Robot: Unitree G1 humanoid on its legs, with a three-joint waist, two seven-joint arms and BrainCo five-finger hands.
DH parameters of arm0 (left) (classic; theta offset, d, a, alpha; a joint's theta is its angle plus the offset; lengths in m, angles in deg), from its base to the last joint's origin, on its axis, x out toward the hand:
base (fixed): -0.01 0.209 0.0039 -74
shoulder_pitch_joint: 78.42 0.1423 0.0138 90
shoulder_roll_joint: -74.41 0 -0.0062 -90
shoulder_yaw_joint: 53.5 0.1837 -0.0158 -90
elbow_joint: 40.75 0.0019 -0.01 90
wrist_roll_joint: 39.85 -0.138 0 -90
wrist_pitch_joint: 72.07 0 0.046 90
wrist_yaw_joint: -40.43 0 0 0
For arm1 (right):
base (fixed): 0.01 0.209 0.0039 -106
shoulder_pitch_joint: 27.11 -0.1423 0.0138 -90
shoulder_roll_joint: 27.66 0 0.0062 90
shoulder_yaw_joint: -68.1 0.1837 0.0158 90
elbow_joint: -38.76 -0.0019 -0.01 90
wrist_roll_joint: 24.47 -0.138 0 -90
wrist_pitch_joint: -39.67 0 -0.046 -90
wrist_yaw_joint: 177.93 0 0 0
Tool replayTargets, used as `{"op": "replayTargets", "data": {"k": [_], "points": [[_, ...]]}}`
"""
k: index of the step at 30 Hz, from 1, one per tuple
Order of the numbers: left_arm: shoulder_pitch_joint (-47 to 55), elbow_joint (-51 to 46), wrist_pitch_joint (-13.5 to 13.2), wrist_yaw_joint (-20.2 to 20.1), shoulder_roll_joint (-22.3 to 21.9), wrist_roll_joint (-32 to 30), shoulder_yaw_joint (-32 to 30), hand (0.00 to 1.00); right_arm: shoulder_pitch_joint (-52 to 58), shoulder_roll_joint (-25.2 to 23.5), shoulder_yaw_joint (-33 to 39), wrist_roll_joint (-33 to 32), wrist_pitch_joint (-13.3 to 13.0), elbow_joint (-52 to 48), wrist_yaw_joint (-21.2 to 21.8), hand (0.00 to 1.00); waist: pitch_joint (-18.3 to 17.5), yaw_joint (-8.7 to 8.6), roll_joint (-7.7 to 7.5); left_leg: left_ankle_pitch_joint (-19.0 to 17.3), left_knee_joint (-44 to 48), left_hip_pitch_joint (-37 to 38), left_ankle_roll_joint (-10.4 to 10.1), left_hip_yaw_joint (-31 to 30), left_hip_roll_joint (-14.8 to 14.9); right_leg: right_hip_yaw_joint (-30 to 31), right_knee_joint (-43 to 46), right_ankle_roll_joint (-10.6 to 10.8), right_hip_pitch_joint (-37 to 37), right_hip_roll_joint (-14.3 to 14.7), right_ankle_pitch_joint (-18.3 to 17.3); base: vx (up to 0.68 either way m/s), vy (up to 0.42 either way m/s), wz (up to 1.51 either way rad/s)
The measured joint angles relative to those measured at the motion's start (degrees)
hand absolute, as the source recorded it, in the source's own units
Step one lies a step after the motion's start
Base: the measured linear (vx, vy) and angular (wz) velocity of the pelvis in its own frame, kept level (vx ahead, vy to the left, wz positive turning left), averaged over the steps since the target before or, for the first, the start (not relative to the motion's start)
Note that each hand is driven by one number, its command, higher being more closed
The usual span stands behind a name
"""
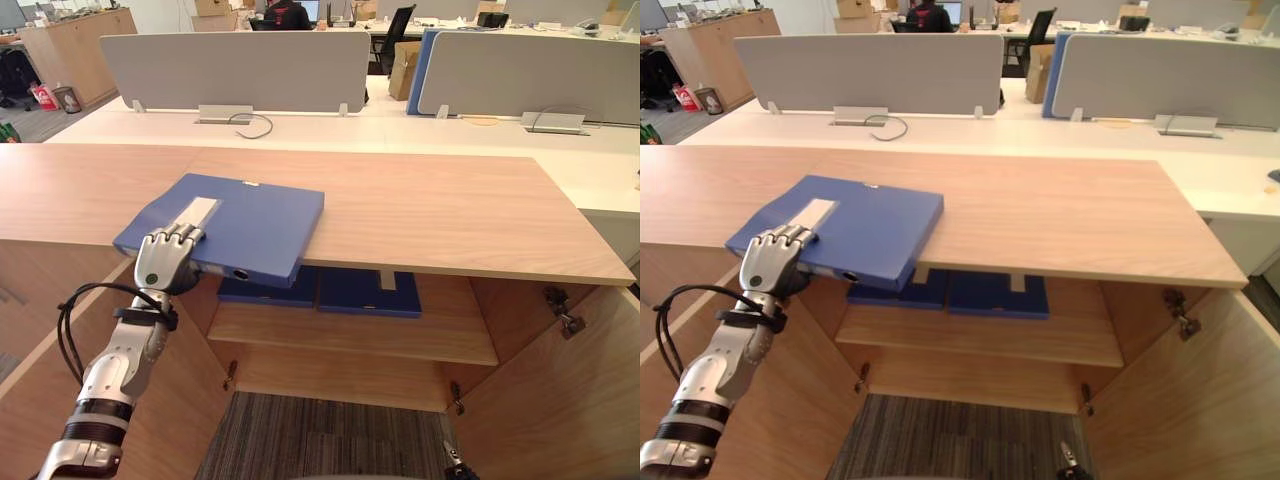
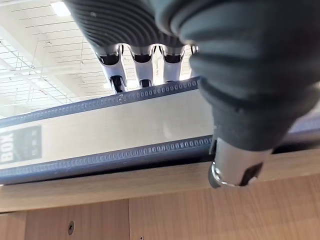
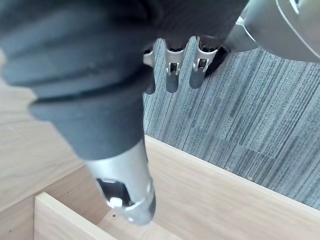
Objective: Walk over to the cabinet, pick up the folder, carry it to the office cabinet, place the folder inside the office cabinet, then close the office cabinet door
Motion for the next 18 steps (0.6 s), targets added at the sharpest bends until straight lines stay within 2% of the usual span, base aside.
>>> {"op": "replayTargets", "data": {"k": [6, 13, 16, 18], "points": [[-0.8, 0.06, 0.0, 0.06, -0.01, -0.01, 0.05, 1.0, -0.01, 0.72, -0.04, 0.0, 0.0, -0.19, 0.0, 0.0, 0.58, -0.1, 0.62, -0.16, 0.0, -0.02, -0.12, 0.06, -0.05, 0.0, -0.3, 0.01, 0.06, 0.0, 0.01, 0.0, 0.0, 0.0], [-0.78, -1.13, 0.38, 0.06, -0.77, 0.18, 0.04, 1.0, 0.0, 1.06, -0.05, 0.0, 0.01, -0.15, 0.0, 0.0, 0.83, -0.11, 0.52, -0.35, 0.09, 0.0, -0.2, 0.0, -0.08, 0.0, -0.42, 0.01, 0.17, 0.0, 0.01, 0.0, 0.0, 0.0], [2.16, -7.97, 1.07, -0.17, -4.91, 1.01, -1.55, 1.0, 0.1, 1.07, 0.0, 0.0, -0.03, 0.09, 0.0, 0.0, 1.27, -0.03, 0.51, -0.45, 0.14, -0.04, -0.24, 0.02, -0.07, 0.06, -0.38, 0.07, 0.1, -0.06, -0.03, 0.0, 0.006, -0.01], [6.44, -16.72, 0.98, -0.13, -11.2, 3.13, -3.5, 1.0, 0.18, 1.06, 0.3, 0.0, -0.05, 1.98, -0.02, 0.0, 1.72, 0.13, 0.56, -0.62, 0.48, -0.11, -0.43, 0.22, -0.02, 0.44, -0.31, 0.13, -0.12, -0.06, -0.07, 0.0, 0.016, -0.06]]}}
